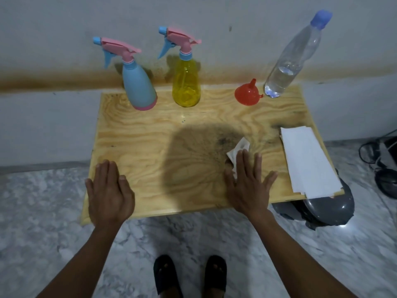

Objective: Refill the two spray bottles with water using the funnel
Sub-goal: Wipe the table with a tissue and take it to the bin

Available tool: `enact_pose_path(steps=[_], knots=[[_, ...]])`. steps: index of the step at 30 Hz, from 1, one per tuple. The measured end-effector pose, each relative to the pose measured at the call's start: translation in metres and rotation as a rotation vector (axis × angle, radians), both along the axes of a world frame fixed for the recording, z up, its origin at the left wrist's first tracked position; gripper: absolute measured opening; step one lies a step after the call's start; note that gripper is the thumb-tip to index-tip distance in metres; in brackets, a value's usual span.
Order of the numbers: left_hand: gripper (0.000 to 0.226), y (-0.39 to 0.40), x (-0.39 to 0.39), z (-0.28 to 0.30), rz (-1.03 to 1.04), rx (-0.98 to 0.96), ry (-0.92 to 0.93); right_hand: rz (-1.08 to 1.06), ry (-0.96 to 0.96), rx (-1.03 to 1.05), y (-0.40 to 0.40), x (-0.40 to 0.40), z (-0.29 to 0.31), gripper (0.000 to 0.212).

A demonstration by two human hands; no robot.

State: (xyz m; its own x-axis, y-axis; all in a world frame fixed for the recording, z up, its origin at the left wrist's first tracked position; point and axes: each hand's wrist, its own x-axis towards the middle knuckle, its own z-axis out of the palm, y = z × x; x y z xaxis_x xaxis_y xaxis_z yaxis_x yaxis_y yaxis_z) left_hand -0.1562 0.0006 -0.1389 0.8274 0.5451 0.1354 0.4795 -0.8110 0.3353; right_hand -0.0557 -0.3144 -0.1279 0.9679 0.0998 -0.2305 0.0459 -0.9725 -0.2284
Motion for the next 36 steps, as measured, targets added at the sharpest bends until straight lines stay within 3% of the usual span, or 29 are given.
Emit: enact_pose_path(steps=[10,22,27,32,36], knots=[[0.048,0.006,-0.003,-0.004,-0.030,-0.017,0.041,-0.090,-0.037,0.054,0.084,-0.026,0.001,0.056],[0.058,0.018,-0.016,-0.010,-0.108,-0.006,0.027,0.345,-0.098,0.067,0.221,-0.050,-0.003,0.055],[0.058,0.020,-0.022,-0.010,-0.129,-0.015,0.061,0.452,-0.167,0.028,0.212,-0.083,-0.009,0.056],[0.047,0.006,-0.027,-0.006,-0.122,-0.042,0.044,0.372,-0.236,0.024,0.166,-0.099,-0.012,0.053],[0.053,-0.018,-0.028,-0.007,-0.121,-0.037,0.085,0.298,-0.272,-0.021,0.116,-0.092,-0.013,0.054]])
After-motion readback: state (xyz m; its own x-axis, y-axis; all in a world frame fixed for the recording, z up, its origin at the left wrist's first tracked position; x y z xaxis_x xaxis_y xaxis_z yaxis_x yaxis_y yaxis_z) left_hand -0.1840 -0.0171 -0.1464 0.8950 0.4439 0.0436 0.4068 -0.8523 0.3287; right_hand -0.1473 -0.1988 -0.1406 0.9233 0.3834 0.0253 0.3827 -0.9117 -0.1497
